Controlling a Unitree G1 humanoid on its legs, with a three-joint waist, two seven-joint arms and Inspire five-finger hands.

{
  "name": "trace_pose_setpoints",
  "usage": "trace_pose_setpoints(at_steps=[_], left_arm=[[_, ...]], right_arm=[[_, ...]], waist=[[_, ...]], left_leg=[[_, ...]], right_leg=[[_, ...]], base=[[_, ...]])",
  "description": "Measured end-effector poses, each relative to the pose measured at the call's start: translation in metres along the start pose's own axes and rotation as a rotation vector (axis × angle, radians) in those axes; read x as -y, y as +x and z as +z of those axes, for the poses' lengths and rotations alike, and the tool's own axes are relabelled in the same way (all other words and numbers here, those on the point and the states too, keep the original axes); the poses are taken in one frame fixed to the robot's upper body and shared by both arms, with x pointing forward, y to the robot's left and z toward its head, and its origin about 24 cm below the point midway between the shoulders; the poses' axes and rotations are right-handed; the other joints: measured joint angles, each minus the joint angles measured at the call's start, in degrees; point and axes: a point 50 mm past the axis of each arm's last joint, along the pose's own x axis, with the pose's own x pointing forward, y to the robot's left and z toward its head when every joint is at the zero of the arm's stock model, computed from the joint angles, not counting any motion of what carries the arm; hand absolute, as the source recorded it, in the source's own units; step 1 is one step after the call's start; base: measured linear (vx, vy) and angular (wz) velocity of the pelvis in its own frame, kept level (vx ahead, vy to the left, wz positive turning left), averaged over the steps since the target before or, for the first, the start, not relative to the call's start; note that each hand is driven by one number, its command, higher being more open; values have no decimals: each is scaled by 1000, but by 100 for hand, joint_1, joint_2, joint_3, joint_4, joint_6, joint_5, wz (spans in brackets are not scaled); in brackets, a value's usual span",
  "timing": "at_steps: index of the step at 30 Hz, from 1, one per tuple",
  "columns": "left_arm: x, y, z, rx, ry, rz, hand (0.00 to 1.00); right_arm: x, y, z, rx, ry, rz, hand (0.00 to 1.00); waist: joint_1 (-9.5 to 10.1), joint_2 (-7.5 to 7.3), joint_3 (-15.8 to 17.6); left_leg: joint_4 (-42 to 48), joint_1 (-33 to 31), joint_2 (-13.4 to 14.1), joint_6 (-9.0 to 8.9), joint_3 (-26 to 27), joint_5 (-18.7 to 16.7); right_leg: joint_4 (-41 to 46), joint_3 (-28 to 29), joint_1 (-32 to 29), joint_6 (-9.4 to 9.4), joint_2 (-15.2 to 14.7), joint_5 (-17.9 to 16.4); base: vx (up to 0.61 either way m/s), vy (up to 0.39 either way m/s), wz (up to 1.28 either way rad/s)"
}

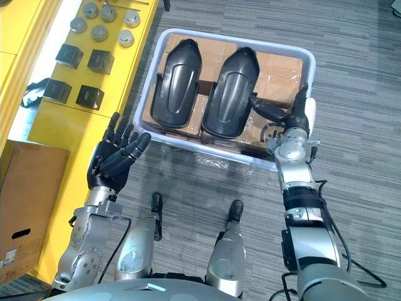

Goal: Walk over and take three plastic housings, then place them on the shelf

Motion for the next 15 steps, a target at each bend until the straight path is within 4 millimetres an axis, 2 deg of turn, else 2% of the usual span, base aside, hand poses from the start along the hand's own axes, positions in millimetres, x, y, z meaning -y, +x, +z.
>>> trace_pose_setpoints(at_steps=[7, 8, 11, 12, 15], left_arm=[[2, 3, -16, -60, -2, 5, 100], [2, 3, -20, -75, -3, 10, 100], [4, 7, -30, -104, -22, 15, 100], [4, 8, -30, -106, -27, 18, 100], [4, 8, -31, -99, -32, 22, 100]], right_arm=[[27, 26, 22, -11, -111, -33, 100], [32, 30, 29, -3, -145, -44, 0], [47, 39, 41, 2, -242, -91, 0], [51, 40, 44, 5, -273, -105, 0], [77, 45, 53, 9, -429, -174, 0]], waist=[[165, 236, 229], [186, 265, 239], [299, 393, 301], [299, 410, 303], [348, 443, 309]], left_leg=[[14, -138, -32, 18, -45, 51], [9, -200, -32, 22, -59, 85], [-9, -288, -32, 21, -90, 149], [-12, -319, -34, 18, -111, 161], [-77, -412, -42, 11, -151, 246]], right_leg=[[90, -32, -143, 0, -35, 0], [120, -37, -218, 0, -35, 0], [163, -48, -316, 0, -36, -1], [164, -74, -332, 0, -36, -1], [176, -127, -413, -8, -35, 12]], base=[[-48, 5, 2], [-49, -15, 5], [-61, -21, 3], [-71, -26, 9], [-48, -19, 11]])
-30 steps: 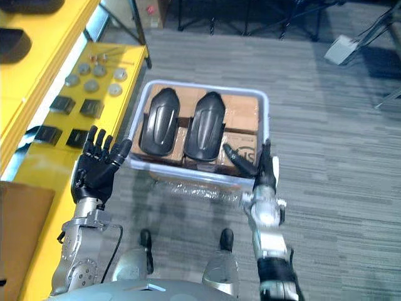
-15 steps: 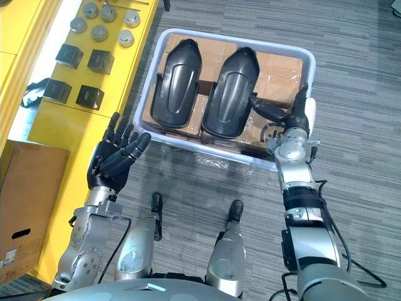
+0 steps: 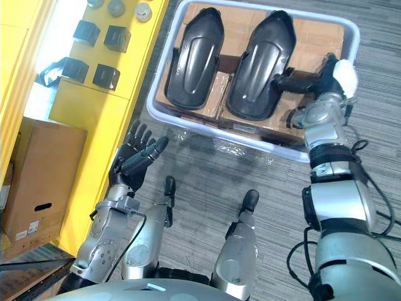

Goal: Walk over and take three plastic housings, then place them on the shelf

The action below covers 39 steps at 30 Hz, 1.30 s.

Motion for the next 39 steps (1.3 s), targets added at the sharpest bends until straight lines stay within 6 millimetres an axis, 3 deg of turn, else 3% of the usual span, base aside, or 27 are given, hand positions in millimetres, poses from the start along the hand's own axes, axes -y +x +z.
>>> trace_pose_setpoints(at_steps=[3, 7, 11, 14, 21, 24, 29, 32, 35, 39], left_arm=[[1, 0, 0, 3, -4, -5, 100], [4, -1, 0, 15, -10, -19, 100], [5, -2, -2, 7, -10, -30, 100], [5, -5, 0, 11, -12, -30, 100], [0, -14, 18, 78, -8, -20, 100], [-1, -17, 25, 96, 7, -40, 100], [-1, -16, 27, 97, 34, -75, 100], [0, -15, 30, 102, 53, -106, 100], [5, -8, 30, 74, 105, -162, 100], [15, 11, 14, -138, 197, -322, 100]], right_arm=[[18, 5, -5, -32, -146, -51, 0], [25, 6, -4, -66, -256, -79, 0], [12, 4, -11, -116, -282, -23, 0], [-7, -1, -7, -63, -267, 48, 0], [-28, -17, -24, 47, -305, 107, 0], [-46, -28, -31, 69, -270, 146, 0], [-88, -59, -37, 98, -184, 229, 0], [-104, -76, -36, 129, -141, 243, 0], [-105, -82, -27, 183, -119, 210, 0], [-100, -84, -3, 314, -101, 174, 0]], waist=[[71, 110, -9], [90, 137, -20], [108, 138, -21], [85, 142, -24], [-58, 113, -17], [-74, -8, -70], [-168, -382, -373], [-218, -512, -578], [-229, -553, -760], [-305, -611, -1051]], left_leg=[[-91, 11, -4, -7, -43, 80], [-214, 38, -5, -16, -77, 187], [-290, 101, -5, -11, -86, 237], [-448, 341, 3, -23, -50, 288], [-898, 761, 36, -51, -33, 483], [-1073, 906, 94, -73, 1, 568], [-1462, 1148, 134, -98, 15, 755], [-1576, 1341, 132, -101, 73, 766], [-1578, 1453, 155, -121, 178, 747], [-1585, 1628, 231, -175, 429, 694]], right_leg=[[1, -50, 2, -1, 1, 1], [1, -115, 8, -2, 4, 1], [1, -145, 50, -3, 4, 0], [1, -149, 201, -21, 4, -14], [0, -193, 428, -67, 41, -49], [-12, -191, 483, -86, 103, -62], [-76, -234, 581, -95, 148, -68], [-245, -229, 769, -61, 165, -41], [-396, -138, 870, -48, 205, 30], [-629, 56, 976, -55, 302, 171]], base=[[-22, -25, 7], [-2, -27, 7], [2, -13, 2], [1, -7, -1], [-1, -4, -1], [-8, -31, -4], [3, -13, 1], [10, -5, -4], [16, -13, -15], [-5, -19, -28]])
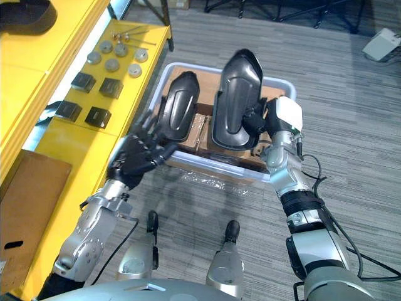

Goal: Walk over and take three plastic housings, then place them on the shelf

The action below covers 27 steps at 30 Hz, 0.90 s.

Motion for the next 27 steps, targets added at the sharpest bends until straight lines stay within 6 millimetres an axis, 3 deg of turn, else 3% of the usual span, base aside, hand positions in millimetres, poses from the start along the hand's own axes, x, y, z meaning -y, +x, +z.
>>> trace_pose_setpoints(at_steps=[3, 7, 9, 11, 18, 21, 27], left_arm=[[-10, 23, -29, -244, 20, -42, 100], [-43, 39, -43, -422, 44, 39, 100], [-55, 49, -37, -442, 64, 76, 100], [-61, 67, -19, -404, 63, 101, 100], [-35, 115, 48, -150, -45, 36, 100], [-30, 121, 58, -110, -121, 26, 100], [-27, 124, 59, -91, -177, 20, 100]], right_arm=[[2, 1, 12, 69, -12, -11, 0], [5, 5, 23, 129, -36, -23, 0], [8, 8, 28, 152, -30, -32, 0], [10, 11, 37, 192, -32, -34, 0], [16, 19, 81, 400, -45, -45, 0], [15, 21, 93, 443, -47, -47, 0], [7, 19, 106, 481, -47, -27, 0]], waist=[[-157, -75, -202], [-423, -195, -256], [-499, -199, -258], [-552, -202, -256], [-551, -244, -234], [-567, -277, -217], [-572, -416, -136]], left_leg=[[-5, 59, 56, -17, 149, -13], [-5, 100, 110, -31, 308, -16], [-4, 100, 114, -37, 390, -12], [-4, 95, 112, -41, 467, -6], [-1, -26, 125, -46, 540, 16], [0, -26, 124, -47, 536, 15], [2, -37, 119, -49, 522, 14]], right_leg=[[-28, 128, -51, -26, 55, 28], [-104, 278, -111, -64, 119, 125], [-105, 356, -173, -71, 126, 168], [-107, 433, -241, -82, 128, 210], [-109, 520, -425, -108, 154, 282], [-108, 515, -425, -106, 155, 287], [-108, 499, -421, -103, 153, 291]], base=[[-31, -31, -29], [-40, -25, -26], [-55, -23, -23], [-52, -13, -18], [-25, -9, -5], [0, 0, 0], [0, 0, 0]])
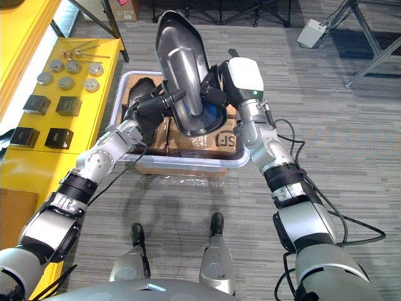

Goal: Walk over and take three plastic housings, then place them on the shelf

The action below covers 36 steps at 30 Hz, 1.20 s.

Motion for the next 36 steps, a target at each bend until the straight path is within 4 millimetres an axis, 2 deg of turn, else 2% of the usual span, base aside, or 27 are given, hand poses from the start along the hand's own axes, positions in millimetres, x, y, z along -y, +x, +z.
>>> trace_pose_setpoints(at_steps=[7, 8, 19, 23, 27, 31, 32, 36], left_arm=[[9, 3, -7, -11, -49, -29, 100], [9, 3, -8, -15, -42, -22, 0], [11, 5, -15, -20, -1, 75, 0], [7, 4, -12, 19, -1, 171, 0], [10, 5, -11, 76, 8, 177, 0], [14, -7, -18, 127, 14, 178, 0], [16, -10, -19, 136, 26, 170, 0], [20, -19, -24, 162, 61, 187, 0]], right_arm=[[-15, -1, 13, 29, 23, 41, 0], [-17, -1, 13, 25, 26, 45, 0], [-21, -2, 16, 24, 34, 37, 0], [-20, 0, 32, 65, 79, -34, 0], [-17, 0, 35, 63, 101, -71, 0], [-20, -18, 39, 54, 172, -125, 0], [-21, -23, 39, 51, 188, -139, 100], [-23, -37, 39, 41, 219, -150, 100]], waist=[[-7, -57, 33], [-6, -59, 34], [49, -122, 70], [18, -142, 81], [41, -163, 88], [50, -234, 75], [55, -272, 67], [47, -336, 51]], left_leg=[[0, 0, 0, -1, -5, -1], [0, 0, 0, -1, -8, -1], [1, 0, 2, -1, -71, -2], [1, 10, 2, -1, -61, -2], [2, 77, 2, -4, -67, -5], [1, 264, 3, -13, -27, -65], [1, 282, 4, -13, -22, -66], [1, 460, 8, -32, 12, -109]], right_leg=[[0, -5, 1, 0, 0, 0], [0, -11, 7, 0, 0, -1], [-2, -82, 54, -2, 0, -1], [-3, -80, 59, -2, 1, -1], [-9, -84, 133, -2, 1, -2], [-14, -96, 298, -23, 2, -24], [-15, -97, 310, -24, 2, -28], [-17, -101, 460, -28, 2, -68]], base=[[-5, -2, 0], [0, 0, 0], [-5, -3, 2], [0, 0, 0], [0, 0, 0], [-5, -4, -3], [-18, -10, -4], [-27, -13, -4]])
